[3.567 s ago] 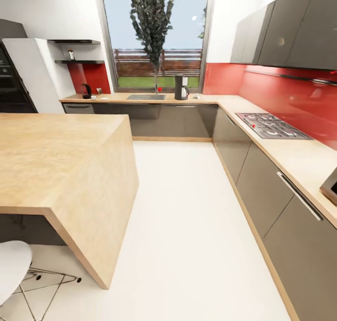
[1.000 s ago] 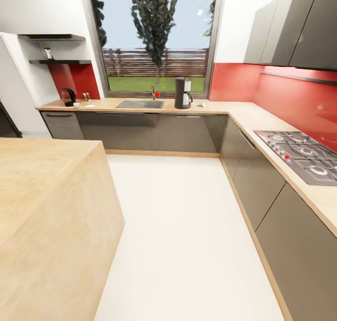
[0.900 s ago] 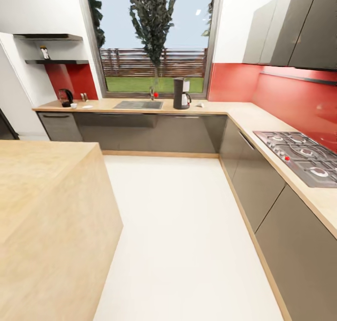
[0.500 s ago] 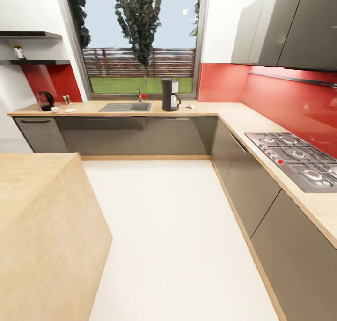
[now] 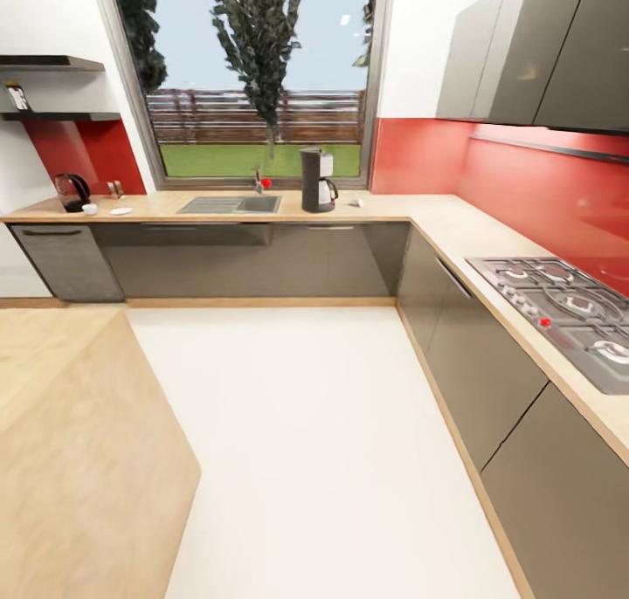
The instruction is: Set up a coffee station on the kitchen countertop: keep the coffee maker on the countertop, move the bottle of coffee from the kitchen shelf to the counter next to the coffee maker, place a paper coffee filter on top of the coffee maker, put the saucer next to the coffee maker with the coffee cup on the saucer, and place the electric kettle next to the coffee maker.
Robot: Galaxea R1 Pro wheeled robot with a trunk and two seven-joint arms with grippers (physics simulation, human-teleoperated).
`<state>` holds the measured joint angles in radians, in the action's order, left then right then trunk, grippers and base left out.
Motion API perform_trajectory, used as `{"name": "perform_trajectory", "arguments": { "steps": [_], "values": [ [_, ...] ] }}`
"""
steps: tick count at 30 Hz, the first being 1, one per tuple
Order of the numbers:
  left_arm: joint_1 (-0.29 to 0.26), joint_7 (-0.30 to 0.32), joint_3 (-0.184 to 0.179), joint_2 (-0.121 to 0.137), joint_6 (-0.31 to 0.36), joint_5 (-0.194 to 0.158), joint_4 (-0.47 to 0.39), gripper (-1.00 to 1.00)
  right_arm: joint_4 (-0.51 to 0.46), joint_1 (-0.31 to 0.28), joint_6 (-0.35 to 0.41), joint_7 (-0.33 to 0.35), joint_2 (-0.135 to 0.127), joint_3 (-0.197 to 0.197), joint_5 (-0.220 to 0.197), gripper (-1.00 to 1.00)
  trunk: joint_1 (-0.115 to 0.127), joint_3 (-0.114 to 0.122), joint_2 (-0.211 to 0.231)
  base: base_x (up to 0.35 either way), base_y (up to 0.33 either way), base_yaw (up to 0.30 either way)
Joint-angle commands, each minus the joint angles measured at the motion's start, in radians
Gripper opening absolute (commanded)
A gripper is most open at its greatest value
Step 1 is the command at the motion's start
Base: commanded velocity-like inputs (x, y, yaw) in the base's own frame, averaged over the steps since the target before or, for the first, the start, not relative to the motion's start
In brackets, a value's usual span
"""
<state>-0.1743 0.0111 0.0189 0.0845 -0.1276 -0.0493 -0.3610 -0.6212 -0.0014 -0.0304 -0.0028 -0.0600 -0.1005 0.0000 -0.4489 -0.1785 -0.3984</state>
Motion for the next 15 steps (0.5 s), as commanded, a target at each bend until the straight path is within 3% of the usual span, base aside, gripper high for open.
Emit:
{"name": "perform_trajectory", "arguments": {
  "steps": [1,15],
  "values": [
    [-0.001,0.001,0.001,0.0,-0.003,-0.005,0.001,1.0,-0.001,0.0,-0.003,0.0,0.0,-0.001,0.0,1.0,-0.001,-0.002,-0.002,0.339,0.0,0.0],
    [-0.001,0.001,0.001,0.0,-0.003,-0.004,0.001,1.0,-0.002,0.0,-0.003,0.0,-0.003,-0.002,0.0,1.0,-0.001,-0.002,-0.002,0.339,0.0,0.0]
  ]
}}
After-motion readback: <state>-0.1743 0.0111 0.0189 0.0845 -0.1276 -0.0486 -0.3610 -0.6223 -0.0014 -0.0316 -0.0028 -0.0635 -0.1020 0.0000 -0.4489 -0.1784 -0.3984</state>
